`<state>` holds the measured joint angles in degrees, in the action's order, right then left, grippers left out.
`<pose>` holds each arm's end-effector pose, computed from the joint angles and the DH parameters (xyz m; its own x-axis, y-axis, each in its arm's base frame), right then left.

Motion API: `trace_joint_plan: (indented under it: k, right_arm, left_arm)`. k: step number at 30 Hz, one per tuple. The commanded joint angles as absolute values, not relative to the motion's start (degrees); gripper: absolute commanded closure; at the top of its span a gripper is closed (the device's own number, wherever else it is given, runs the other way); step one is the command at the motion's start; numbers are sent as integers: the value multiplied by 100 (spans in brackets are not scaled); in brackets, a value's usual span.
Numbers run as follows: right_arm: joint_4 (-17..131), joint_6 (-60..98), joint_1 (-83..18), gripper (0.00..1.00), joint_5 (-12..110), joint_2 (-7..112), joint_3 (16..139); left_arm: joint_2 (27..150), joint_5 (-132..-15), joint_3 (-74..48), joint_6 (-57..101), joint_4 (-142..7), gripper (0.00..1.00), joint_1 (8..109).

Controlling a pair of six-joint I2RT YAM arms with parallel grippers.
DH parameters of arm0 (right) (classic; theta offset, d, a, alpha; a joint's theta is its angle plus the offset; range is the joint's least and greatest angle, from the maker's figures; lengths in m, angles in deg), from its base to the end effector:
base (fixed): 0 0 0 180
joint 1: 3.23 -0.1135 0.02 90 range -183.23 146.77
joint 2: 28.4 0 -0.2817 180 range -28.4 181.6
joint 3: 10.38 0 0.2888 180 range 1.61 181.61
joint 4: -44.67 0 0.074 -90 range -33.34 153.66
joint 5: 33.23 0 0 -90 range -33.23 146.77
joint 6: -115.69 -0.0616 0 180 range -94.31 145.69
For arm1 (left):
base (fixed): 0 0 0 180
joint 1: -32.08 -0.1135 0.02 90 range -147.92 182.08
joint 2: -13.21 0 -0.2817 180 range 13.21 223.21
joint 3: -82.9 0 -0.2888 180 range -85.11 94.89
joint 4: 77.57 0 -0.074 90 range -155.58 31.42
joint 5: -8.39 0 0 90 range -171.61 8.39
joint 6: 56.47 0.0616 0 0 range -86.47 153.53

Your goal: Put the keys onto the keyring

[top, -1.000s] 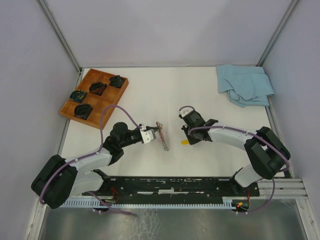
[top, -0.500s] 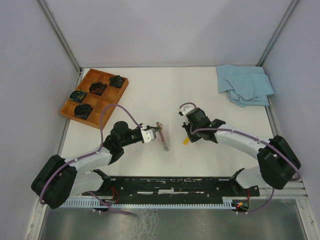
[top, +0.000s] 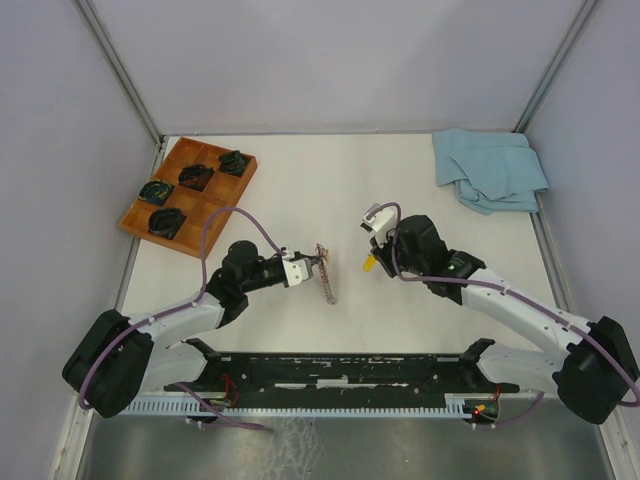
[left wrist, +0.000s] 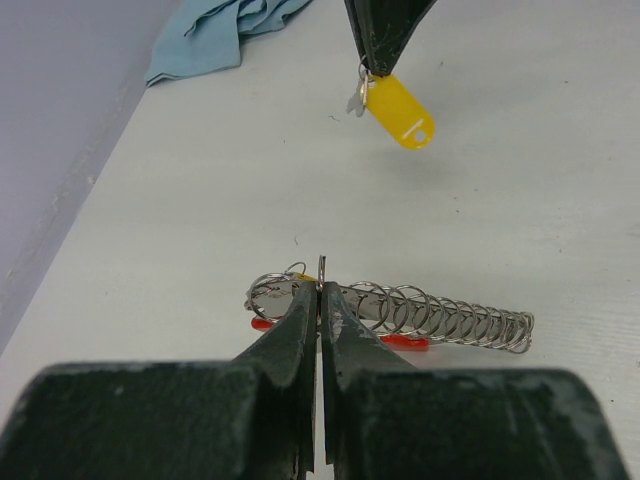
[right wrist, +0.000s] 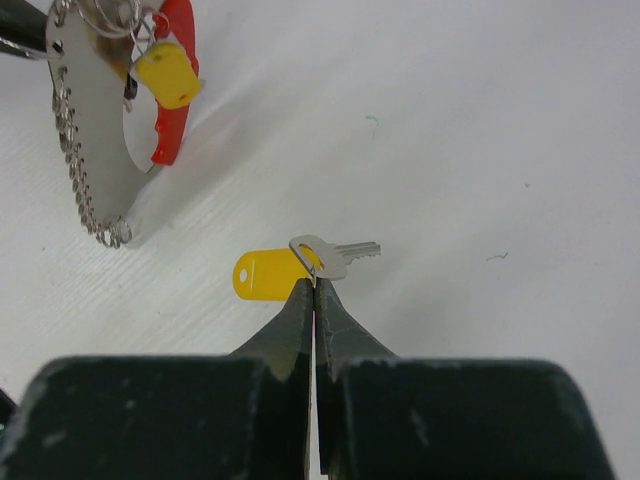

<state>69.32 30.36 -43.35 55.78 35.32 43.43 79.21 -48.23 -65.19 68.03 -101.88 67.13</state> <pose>0.2222 0.1886 0.2395 -0.3790 -0.4258 -0.8216 -0.6883 0.7231 -0.0573 0.2001 -0.1818 0.1877 0.4084 0.2912 -0.8651 0.8398 0.2515 0.4812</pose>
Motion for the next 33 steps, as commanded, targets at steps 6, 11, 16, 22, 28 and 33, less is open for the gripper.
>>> trace_joint_plan:
  k: [6,11,16,22,28,33]
  right_arm:
    - [6859,2301,-4340,99,5065,3932,4378]
    - [6596,1723,-4410,100,5389,4264,4062]
    - [6872,1289,-4671,99,5964,4770,4081]
    - [7284,776,-4914,98,6469,5163,4055]
    - [7691,509,-4955,92,6383,5271,4095]
    - [7929,531,-4956,81,6352,5332,4302]
  left_arm:
    - [7866,-4646,-6290,6615,-10311,97,6693]
    - [7865,-4678,-6291,6622,-10289,97,6686]
    - [7913,-4705,-6288,6642,-10282,97,6689]
    - [7900,-4748,-6290,6665,-10247,97,6692]
    - [7903,-4760,-6288,6689,-10221,97,6688]
    - [7905,-4751,-6278,6684,-10209,97,6689]
